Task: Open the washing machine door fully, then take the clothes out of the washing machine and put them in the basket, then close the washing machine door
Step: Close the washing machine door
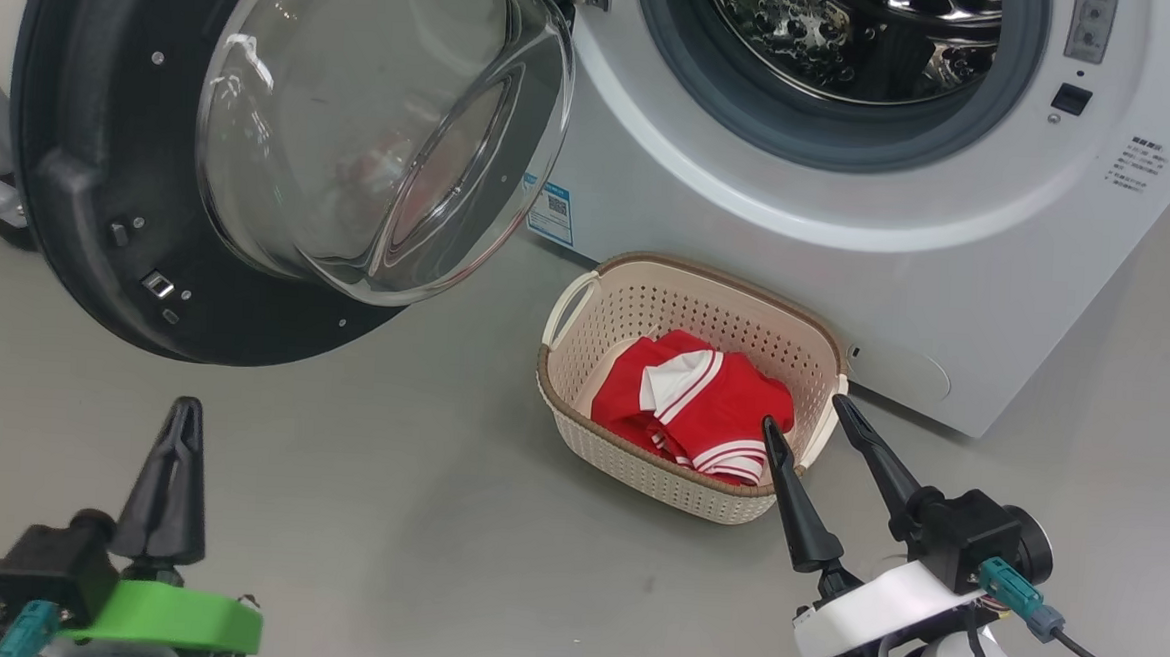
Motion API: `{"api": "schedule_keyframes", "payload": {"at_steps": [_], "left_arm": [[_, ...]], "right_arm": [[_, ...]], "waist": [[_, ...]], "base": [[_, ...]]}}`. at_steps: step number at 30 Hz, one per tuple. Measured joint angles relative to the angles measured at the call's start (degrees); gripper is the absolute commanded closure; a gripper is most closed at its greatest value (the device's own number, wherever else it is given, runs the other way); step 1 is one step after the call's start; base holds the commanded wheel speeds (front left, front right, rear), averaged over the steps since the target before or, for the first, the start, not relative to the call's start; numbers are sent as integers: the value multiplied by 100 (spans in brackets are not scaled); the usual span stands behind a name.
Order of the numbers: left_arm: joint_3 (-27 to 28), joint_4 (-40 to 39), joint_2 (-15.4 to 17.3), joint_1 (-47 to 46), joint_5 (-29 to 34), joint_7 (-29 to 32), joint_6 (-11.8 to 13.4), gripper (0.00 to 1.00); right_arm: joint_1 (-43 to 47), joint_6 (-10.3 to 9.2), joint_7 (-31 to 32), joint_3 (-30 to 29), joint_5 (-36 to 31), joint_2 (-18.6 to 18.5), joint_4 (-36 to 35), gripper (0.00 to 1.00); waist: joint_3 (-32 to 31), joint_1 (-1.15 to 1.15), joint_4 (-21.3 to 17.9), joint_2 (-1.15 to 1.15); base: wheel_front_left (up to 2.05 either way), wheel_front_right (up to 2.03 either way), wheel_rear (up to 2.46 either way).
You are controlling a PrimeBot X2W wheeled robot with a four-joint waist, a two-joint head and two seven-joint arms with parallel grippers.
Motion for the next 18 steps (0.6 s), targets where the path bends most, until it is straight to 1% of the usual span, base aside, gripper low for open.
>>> {"api": "schedule_keyframes", "payload": {"at_steps": [5, 6, 8, 9, 12, 13, 14, 18], "left_arm": [[290, -361, 325, -197, 103, 0, -1, 100], [290, -361, 325, -197, 103, 0, -1, 100], [493, -527, 567, -459, 115, -1, -12, 100], [493, -527, 567, -459, 115, -1, -12, 100], [680, -590, 864, -750, 115, -1, -80, 100], [817, -615, 1073, -938, 114, -2, -109, 100], [929, -641, 1163, -1042, 92, -2, -111, 100], [1455, -697, 1546, -1507, -205, 27, -134, 100]], "right_arm": [[-53, 1, 0, 70, -53, -25, 4, 0], [-53, 1, 0, 70, -53, -25, 4, 0], [-118, 1, 0, 110, -98, -86, 18, 0], [-118, 1, 0, 110, -98, -86, 18, 0], [-164, 2, 0, 137, -127, -119, 31, 0], [-211, 3, 0, 167, -154, -138, 45, 0], [-250, 3, 0, 182, -163, -145, 48, 0], [-416, 7, 0, 246, -255, -159, 46, 0]], "waist": [[188, 0, -83, 0], [188, 0, -83, 0], [311, 0, -147, 0], [311, 0, -147, 0], [437, 0, -217, 0], [522, 0, -268, 0], [564, 0, -296, 0], [722, 0, -418, 0]], "base": [[0, 0, 0], [0, 0, 0], [0, 0, 0], [0, 0, 0], [0, 0, 0], [0, 0, 0], [0, 0, 0], [0, 0, 0]]}}
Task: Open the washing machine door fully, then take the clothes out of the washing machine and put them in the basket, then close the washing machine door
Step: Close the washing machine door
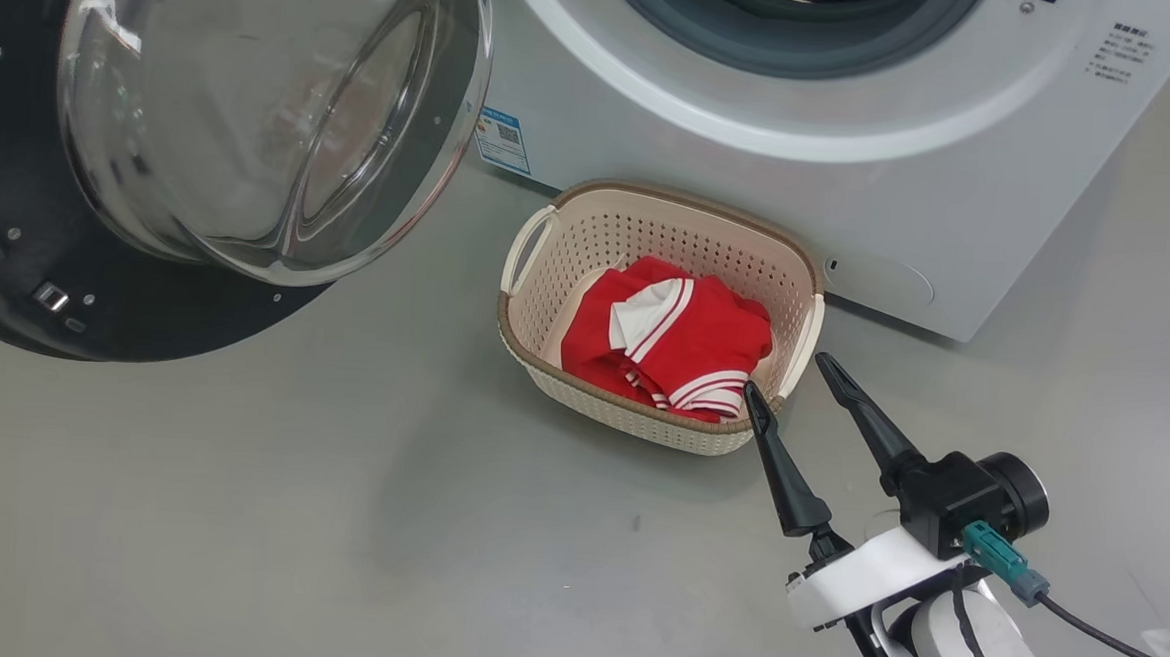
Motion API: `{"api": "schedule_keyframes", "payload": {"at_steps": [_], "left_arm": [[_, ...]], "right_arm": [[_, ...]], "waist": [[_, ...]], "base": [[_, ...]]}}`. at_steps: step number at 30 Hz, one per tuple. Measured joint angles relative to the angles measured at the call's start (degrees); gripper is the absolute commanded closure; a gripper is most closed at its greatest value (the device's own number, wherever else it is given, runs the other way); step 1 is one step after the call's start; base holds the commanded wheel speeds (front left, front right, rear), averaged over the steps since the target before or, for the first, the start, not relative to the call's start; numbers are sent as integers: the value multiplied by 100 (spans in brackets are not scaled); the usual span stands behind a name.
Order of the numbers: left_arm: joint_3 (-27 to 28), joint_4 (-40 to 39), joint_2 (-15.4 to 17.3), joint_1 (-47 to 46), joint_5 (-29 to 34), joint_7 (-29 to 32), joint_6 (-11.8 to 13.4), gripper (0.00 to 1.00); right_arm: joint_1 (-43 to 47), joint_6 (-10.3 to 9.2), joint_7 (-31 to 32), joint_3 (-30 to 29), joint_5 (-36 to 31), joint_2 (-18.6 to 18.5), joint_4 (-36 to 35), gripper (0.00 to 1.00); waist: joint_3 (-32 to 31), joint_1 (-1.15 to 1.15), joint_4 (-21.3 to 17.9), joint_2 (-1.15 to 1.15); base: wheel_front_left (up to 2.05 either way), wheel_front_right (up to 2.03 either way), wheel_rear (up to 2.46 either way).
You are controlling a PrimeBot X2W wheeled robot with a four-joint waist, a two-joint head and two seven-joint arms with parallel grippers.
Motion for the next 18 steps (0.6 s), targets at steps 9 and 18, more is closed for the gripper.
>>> {"api": "schedule_keyframes", "payload": {"at_steps": [9, 18], "left_arm": [[1302, 966, 483, -1063, -1332, 548, 0, 100], [2437, 2719, 600, -1700, -2655, 1366, 355, 100]], "right_arm": [[-201, 2, 1, 82, -48, -76, 14, 0], [-307, 9, 1, 198, -49, -80, 143, 0]], "waist": [[319, 0, -294, 0], [441, 0, -551, 0]], "base": [[0, 0, 0], [0, 0, 0]]}}
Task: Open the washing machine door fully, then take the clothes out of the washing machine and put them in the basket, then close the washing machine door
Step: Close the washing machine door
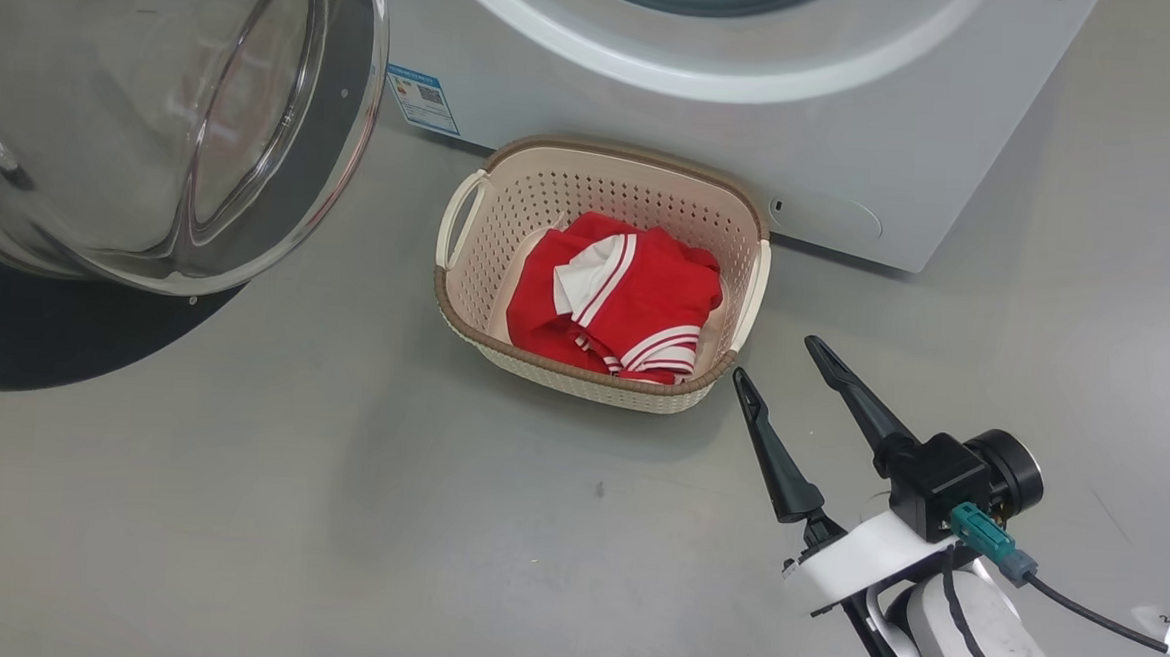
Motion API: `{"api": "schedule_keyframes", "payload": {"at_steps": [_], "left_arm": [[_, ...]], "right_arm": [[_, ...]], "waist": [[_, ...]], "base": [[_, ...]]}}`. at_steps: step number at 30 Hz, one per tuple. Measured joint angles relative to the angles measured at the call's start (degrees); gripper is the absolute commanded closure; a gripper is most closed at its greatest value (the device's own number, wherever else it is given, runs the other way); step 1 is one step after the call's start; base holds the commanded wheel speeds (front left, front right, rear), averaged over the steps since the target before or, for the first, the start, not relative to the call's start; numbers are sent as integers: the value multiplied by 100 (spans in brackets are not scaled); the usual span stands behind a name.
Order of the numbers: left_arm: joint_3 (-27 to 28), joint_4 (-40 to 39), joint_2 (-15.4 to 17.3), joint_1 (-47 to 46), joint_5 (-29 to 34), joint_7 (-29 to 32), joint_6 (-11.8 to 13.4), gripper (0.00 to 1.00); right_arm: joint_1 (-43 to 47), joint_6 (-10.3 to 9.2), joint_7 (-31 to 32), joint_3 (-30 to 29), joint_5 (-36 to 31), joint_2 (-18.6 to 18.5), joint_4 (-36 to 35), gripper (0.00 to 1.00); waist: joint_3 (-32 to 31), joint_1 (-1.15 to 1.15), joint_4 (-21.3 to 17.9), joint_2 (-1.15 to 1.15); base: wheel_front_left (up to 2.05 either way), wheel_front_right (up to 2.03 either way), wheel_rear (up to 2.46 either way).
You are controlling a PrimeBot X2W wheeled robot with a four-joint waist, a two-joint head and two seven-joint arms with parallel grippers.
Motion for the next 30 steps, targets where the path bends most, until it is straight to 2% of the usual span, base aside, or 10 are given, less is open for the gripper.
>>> {"api": "schedule_keyframes", "payload": {"at_steps": [9, 14, 23, 30], "left_arm": [[880, 1127, -238, -896, -1527, 1065, 569, 100], [1140, 1517, -260, -1271, -1984, 1539, 691, 100], [1037, 2030, -175, -1392, -2033, 2219, 736, 100], [982, 2282, -54, -1471, -2033, 2425, 746, 100]], "right_arm": [[-2, 1, 0, 54, 1, 1, 87, 0], [-13, 2, 0, 110, 2, 8, 119, 0], [-39, 18, 0, 180, 13, 13, 176, 0], [-98, 19, 0, 187, 21, 13, 196, 0]], "waist": [[-46, 0, -50, 0], [-63, 0, -45, 0], [-105, 0, -67, 0], [-128, 0, -108, 0]], "base": [[0, 0, 0], [0, 0, 0], [0, 0, 0], [0, 0, 0]]}}
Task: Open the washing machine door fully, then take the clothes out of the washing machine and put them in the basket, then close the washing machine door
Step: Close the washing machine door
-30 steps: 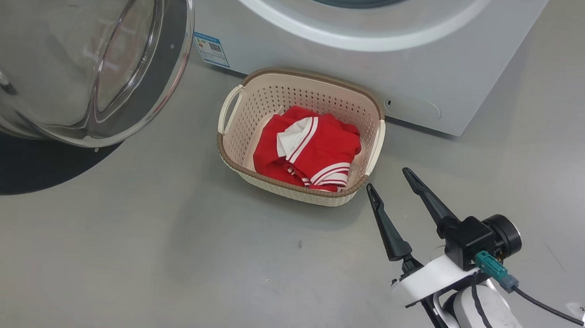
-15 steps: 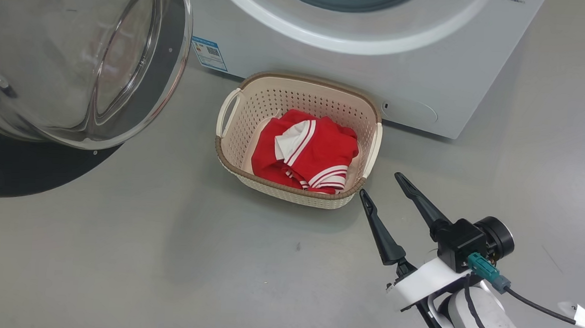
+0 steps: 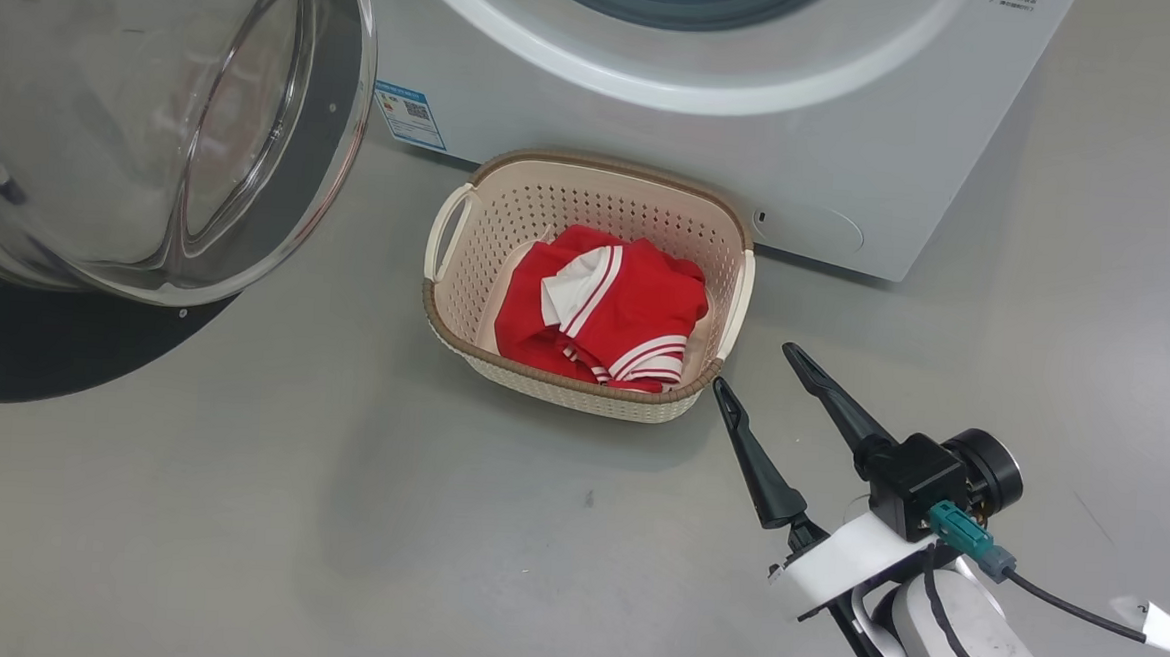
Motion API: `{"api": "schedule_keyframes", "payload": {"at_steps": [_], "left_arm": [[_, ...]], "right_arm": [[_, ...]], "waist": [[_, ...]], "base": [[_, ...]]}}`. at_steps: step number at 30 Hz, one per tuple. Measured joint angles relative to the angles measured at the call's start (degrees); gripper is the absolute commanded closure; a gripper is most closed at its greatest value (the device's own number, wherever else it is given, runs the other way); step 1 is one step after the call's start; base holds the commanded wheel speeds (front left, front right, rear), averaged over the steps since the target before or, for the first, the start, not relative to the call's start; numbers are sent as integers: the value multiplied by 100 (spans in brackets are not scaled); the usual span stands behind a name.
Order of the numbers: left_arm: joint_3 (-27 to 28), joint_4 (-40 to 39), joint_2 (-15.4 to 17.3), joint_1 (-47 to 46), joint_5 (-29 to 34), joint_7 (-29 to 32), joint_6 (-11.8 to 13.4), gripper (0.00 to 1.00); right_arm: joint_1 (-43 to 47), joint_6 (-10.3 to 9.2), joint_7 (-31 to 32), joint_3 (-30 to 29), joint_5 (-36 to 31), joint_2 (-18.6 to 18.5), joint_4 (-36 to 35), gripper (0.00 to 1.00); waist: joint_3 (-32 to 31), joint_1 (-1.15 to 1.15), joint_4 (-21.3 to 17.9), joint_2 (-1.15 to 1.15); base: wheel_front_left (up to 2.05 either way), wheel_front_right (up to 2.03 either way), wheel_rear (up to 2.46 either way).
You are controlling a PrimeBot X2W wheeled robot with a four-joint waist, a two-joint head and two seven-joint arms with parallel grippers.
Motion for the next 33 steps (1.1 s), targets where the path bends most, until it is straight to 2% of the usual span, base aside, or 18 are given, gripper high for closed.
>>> {"api": "schedule_keyframes", "payload": {"at_steps": [6, 15, 33], "left_arm": [[147, 425, -12, -180, -121, 246, 49, 100], [-178, 693, -13, -240, -85, 734, 51, 100], [-331, 980, -23, -373, -81, 1478, 52, 100]], "right_arm": [[-1, 0, 0, -8, 21, 0, 12, 0], [-8, 0, 0, -15, 29, 2, 27, 0], [-35, 1, 0, -60, 38, 15, 38, 0]], "waist": [[3, 0, -26, 0], [9, 0, -48, 0], [-40, 0, -69, 0]], "base": [[0, 0, 0], [0, 0, 0], [0, 0, 0]]}}
